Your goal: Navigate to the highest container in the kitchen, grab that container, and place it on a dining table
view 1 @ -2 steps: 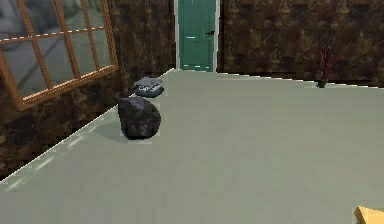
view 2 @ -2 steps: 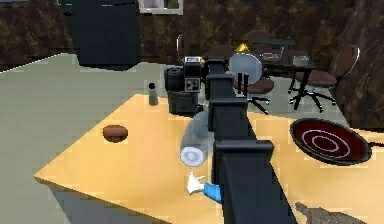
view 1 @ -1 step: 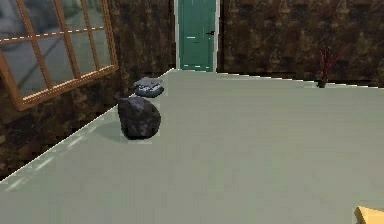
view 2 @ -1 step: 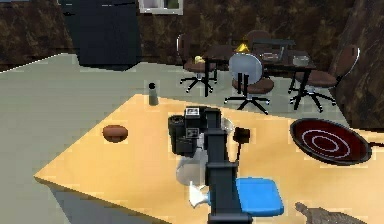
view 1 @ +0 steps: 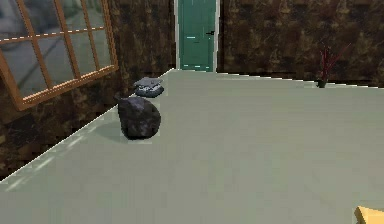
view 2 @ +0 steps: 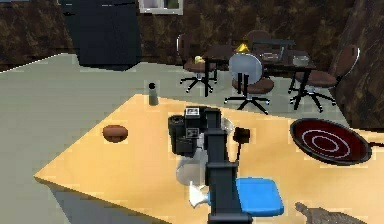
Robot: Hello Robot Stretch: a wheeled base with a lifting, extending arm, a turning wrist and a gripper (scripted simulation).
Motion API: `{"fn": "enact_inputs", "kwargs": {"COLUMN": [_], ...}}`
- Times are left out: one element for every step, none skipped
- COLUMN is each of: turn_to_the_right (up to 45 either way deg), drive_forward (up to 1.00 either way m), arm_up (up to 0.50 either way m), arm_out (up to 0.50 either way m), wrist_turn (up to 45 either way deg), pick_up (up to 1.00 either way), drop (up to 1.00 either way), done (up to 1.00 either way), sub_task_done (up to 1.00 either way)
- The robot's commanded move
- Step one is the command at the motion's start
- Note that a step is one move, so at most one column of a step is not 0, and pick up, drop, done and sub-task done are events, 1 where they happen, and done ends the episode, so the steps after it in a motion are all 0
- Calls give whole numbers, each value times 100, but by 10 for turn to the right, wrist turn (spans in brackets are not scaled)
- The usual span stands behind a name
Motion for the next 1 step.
{"fn": "enact_inputs", "kwargs": {"turn_to_the_right": [0], "drive_forward": [0], "arm_up": [10], "arm_out": [0], "wrist_turn": [0], "pick_up": [0], "drop": [0], "done": [0], "sub_task_done": [0]}}
